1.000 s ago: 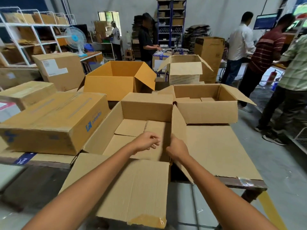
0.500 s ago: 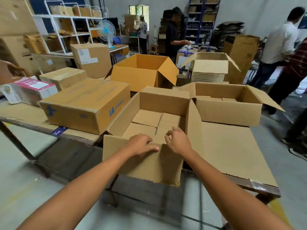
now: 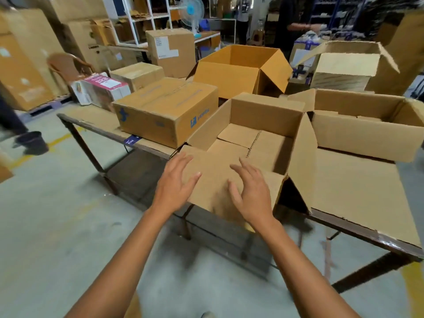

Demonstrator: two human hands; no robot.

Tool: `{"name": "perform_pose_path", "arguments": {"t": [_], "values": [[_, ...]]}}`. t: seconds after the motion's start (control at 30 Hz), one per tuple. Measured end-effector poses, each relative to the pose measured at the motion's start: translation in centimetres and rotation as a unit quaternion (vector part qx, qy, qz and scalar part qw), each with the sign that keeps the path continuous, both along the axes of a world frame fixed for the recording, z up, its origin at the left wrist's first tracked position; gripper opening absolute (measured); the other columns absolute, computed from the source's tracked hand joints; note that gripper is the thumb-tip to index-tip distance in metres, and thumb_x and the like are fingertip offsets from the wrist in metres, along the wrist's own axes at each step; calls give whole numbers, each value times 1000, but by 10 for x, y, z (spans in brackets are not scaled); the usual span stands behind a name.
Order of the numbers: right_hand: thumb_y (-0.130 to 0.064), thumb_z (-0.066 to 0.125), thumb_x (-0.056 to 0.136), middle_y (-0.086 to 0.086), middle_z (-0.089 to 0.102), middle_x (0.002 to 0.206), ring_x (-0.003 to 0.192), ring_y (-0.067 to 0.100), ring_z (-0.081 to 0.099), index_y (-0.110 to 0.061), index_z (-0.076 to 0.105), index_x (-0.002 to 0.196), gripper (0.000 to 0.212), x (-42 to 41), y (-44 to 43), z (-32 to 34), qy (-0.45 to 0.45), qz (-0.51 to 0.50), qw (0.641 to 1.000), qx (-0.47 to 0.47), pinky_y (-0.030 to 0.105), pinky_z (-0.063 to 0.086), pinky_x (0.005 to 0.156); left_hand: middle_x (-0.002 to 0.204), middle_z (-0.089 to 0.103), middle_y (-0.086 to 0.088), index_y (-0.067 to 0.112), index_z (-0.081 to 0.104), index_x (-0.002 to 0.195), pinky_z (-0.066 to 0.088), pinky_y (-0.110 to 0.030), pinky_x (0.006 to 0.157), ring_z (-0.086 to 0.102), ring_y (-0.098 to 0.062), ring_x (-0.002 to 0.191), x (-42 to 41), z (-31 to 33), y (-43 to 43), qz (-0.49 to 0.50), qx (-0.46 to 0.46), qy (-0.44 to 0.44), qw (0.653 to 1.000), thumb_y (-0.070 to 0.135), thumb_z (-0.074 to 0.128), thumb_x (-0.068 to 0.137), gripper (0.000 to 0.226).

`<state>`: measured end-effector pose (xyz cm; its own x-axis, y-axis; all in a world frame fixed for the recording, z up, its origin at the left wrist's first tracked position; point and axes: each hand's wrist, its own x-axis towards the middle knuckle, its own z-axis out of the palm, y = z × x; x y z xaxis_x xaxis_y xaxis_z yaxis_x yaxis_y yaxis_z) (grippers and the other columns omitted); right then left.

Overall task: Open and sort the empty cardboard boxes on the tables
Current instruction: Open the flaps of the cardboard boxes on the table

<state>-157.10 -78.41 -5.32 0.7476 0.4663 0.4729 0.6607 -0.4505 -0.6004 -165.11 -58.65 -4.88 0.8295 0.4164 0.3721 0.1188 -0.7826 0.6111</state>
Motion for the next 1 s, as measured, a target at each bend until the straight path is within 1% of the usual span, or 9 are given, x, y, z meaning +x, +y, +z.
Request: {"name": "perform_pose_path", "arguments": {"t": [0.07, 0.13, 0.33, 0.47, 0.6, 0.7, 0.8, 0.9, 1.0], "values": [[-30, 57, 90, 11, 53, 146, 129, 28, 50, -13, 64, 128, 41, -24, 10, -7, 5, 18, 1000, 19, 20, 29, 102, 154, 40, -3, 16, 51, 142, 29, -35, 114, 31, -18, 145, -39, -8, 4, 37, -7, -18, 999, 42, 59, 95, 54], [-31, 58, 91, 9, 52, 147, 131, 26, 49, -14, 64, 128, 41, -49, 25, -16, 22, 38, 999, 25, 17, 27, 102, 155, 39, -1, 16, 50, 143, 28, -31, 113, 31, -17, 145, -72, -19, 8, 70, -22, -24, 997, 37, 61, 96, 53], [-37, 56, 92, 8, 48, 151, 136, 23, 44, -14, 56, 138, 51, -107, 93, -56, 98, 100, 990, 0, 24, 32, 105, 154, 40, 3, 21, 51, 142, 27, -23, 110, 32, -12, 144, -142, -66, 57, 155, -64, 4, 986, 36, 63, 95, 51], [-38, 55, 93, 5, 47, 151, 135, 21, 45, -15, 40, 150, 63, -125, 158, -85, 124, 132, 983, -34, 34, 41, 105, 154, 40, 0, 20, 50, 142, 28, -24, 108, 33, -14, 143, -168, -95, 114, 164, -69, 41, 983, 40, 62, 94, 53], [-34, 59, 94, 9, 52, 144, 131, 24, 46, -15, 35, 152, 66, -134, 230, -103, 159, 126, 978, -54, 39, 45, 103, 153, 41, -1, 19, 51, 142, 33, -26, 105, 36, -16, 142, -185, -105, 182, 155, -65, 64, 984, 45, 57, 91, 57], [-30, 63, 94, 12, 56, 135, 125, 24, 47, -15, 32, 153, 68, -132, 279, -104, 165, 106, 979, -55, 40, 46, 97, 154, 40, -1, 20, 49, 143, 33, -26, 104, 35, -17, 142, -187, -104, 232, 147, -52, 71, 985, 44, 57, 91, 58], [-29, 64, 94, 9, 53, 142, 125, 26, 49, -12, 33, 152, 68, -121, 319, -93, 147, 86, 985, -31, 41, 45, 99, 155, 39, -1, 19, 49, 143, 29, -22, 105, 34, -17, 143, -175, -95, 280, 135, -40, 57, 988, 43, 58, 91, 58], [-28, 65, 94, 8, 53, 142, 125, 26, 50, -14, 33, 153, 68, -97, 349, -74, 130, 63, 990, -6, 41, 46, 100, 156, 37, 0, 19, 48, 144, 23, -10, 104, 33, -14, 143, -145, -78, 320, 107, -31, 36, 993, 40, 60, 94, 55], [-30, 64, 95, 3, 48, 149, 132, 22, 47, -17, 32, 154, 68, -61, 376, -53, 116, 37, 992, 25, 46, 46, 104, 158, 34, 0, 19, 46, 145, 20, -10, 104, 29, -14, 145, -100, -61, 357, 80, -14, 24, 996, 37, 61, 96, 55]]}}
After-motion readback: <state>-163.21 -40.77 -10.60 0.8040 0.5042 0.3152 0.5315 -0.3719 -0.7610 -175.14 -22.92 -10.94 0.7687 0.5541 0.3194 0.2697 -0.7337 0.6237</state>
